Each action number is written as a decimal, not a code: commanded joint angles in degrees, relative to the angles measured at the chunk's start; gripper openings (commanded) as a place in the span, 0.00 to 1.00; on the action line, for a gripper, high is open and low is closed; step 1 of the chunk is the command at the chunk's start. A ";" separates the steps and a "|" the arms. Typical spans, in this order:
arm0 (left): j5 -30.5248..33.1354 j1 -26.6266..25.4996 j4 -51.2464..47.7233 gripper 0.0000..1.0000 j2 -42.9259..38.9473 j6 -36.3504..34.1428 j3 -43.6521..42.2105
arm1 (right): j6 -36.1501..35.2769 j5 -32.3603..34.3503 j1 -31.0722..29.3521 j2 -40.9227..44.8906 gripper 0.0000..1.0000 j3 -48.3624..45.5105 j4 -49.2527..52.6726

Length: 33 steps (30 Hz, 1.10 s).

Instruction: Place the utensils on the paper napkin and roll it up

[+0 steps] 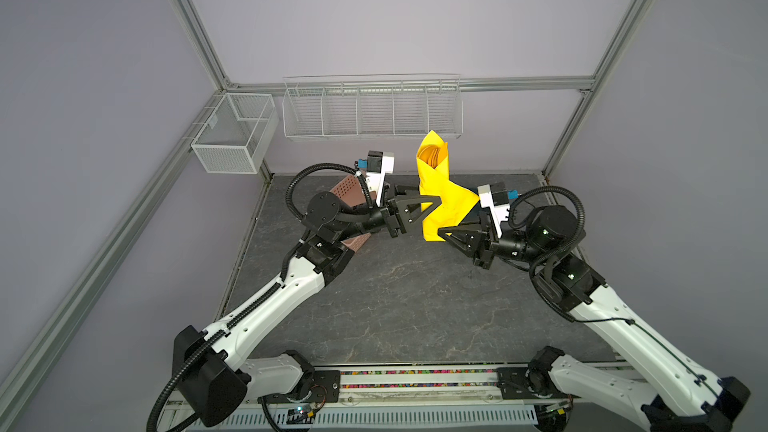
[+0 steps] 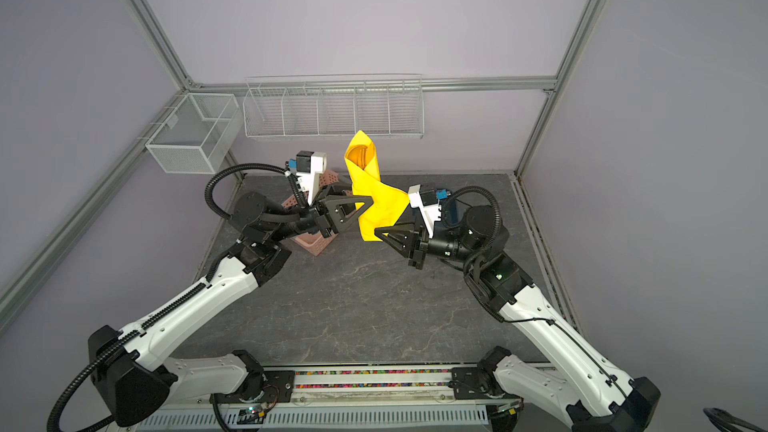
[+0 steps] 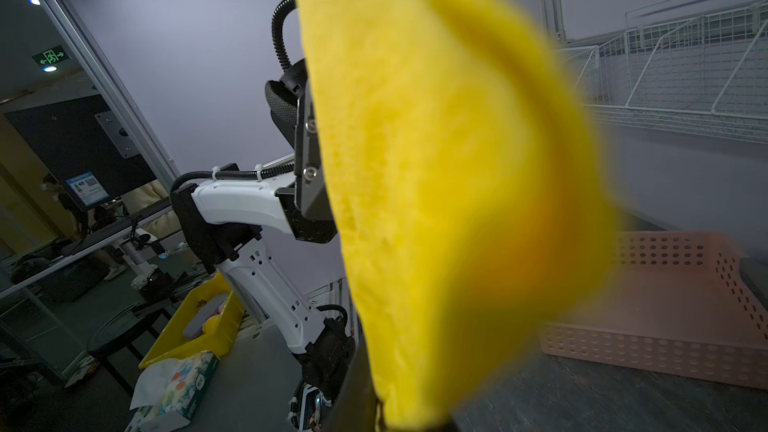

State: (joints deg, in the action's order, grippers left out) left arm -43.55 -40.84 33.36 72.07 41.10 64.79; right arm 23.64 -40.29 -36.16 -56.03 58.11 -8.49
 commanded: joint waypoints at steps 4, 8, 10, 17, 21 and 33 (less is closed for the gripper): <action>-0.81 -0.91 0.12 0.46 -0.66 -1.70 -0.72 | 0.14 0.30 -0.27 0.83 0.11 1.57 -2.61; -1.32 -1.26 0.19 0.41 -0.44 -1.75 -0.47 | 0.57 -0.03 -0.31 0.47 0.11 1.57 -2.61; -1.52 -1.26 0.92 0.40 -0.44 -1.73 -0.51 | 0.72 -0.31 -0.27 0.40 0.11 1.57 -2.39; -2.52 -1.73 1.83 0.33 0.12 -1.39 0.31 | 0.88 -0.56 -0.34 0.22 0.11 1.48 -1.61; -3.01 -2.05 1.70 0.33 0.66 -1.55 0.66 | 1.15 -0.84 -0.49 -0.30 0.11 1.74 -1.36; -1.36 -2.05 -0.72 0.18 -1.04 -3.61 0.68 | -0.34 1.73 -0.57 0.85 0.27 2.70 2.43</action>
State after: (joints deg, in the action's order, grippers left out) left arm -45.21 -42.72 33.26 72.20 38.81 64.42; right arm 23.92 -39.90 -36.49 -56.16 59.07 -7.27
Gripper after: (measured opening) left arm 0.186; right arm 0.226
